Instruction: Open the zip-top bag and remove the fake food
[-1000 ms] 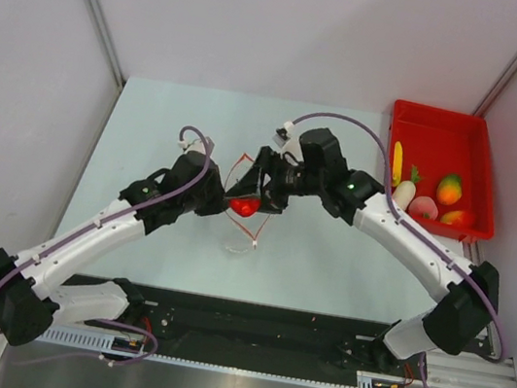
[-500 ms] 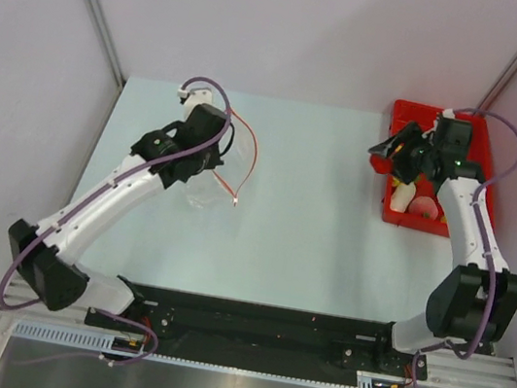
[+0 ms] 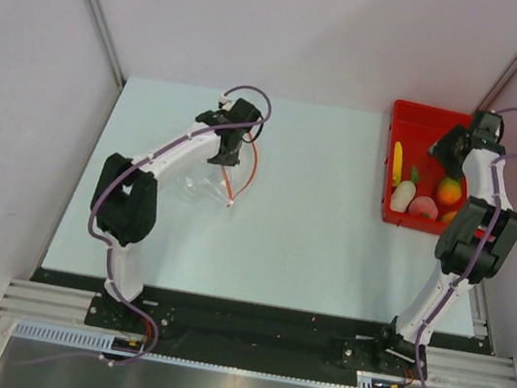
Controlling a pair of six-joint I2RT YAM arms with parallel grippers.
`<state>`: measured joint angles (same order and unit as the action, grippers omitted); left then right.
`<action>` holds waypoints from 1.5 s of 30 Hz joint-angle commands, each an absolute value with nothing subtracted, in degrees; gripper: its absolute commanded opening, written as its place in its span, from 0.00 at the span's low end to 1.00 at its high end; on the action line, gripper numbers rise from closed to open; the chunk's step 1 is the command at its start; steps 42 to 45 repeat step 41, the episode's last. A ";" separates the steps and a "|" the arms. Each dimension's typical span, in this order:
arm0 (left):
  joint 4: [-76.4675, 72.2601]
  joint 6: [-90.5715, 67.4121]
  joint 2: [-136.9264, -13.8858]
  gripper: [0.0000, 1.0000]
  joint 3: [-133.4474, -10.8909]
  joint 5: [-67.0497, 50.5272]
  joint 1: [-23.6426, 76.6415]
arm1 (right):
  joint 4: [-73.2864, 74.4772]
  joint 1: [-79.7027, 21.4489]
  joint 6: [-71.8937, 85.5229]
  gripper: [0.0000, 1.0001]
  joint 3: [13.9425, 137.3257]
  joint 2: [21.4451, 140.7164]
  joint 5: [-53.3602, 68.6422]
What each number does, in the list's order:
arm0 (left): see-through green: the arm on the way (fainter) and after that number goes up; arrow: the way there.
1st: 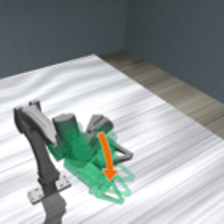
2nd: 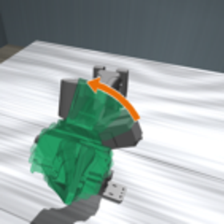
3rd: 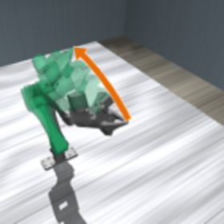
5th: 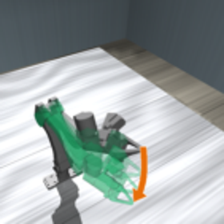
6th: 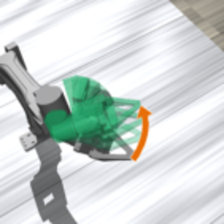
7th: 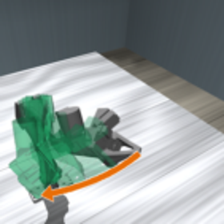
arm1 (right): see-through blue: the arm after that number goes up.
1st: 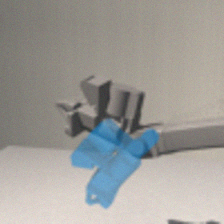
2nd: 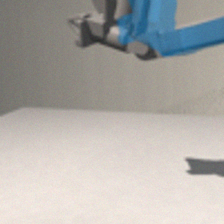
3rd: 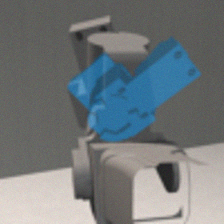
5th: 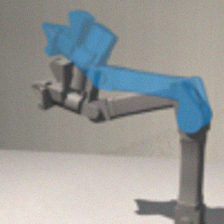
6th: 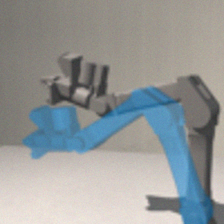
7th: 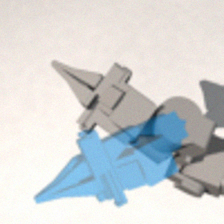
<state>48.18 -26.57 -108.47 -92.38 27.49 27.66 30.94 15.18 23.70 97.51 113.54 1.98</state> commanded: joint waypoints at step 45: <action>3.62 -50.70 -34.82 1.00 -48.61 -30.32 26.46 | 49.49 -13.97 32.60 1.00 71.81 50.56 16.87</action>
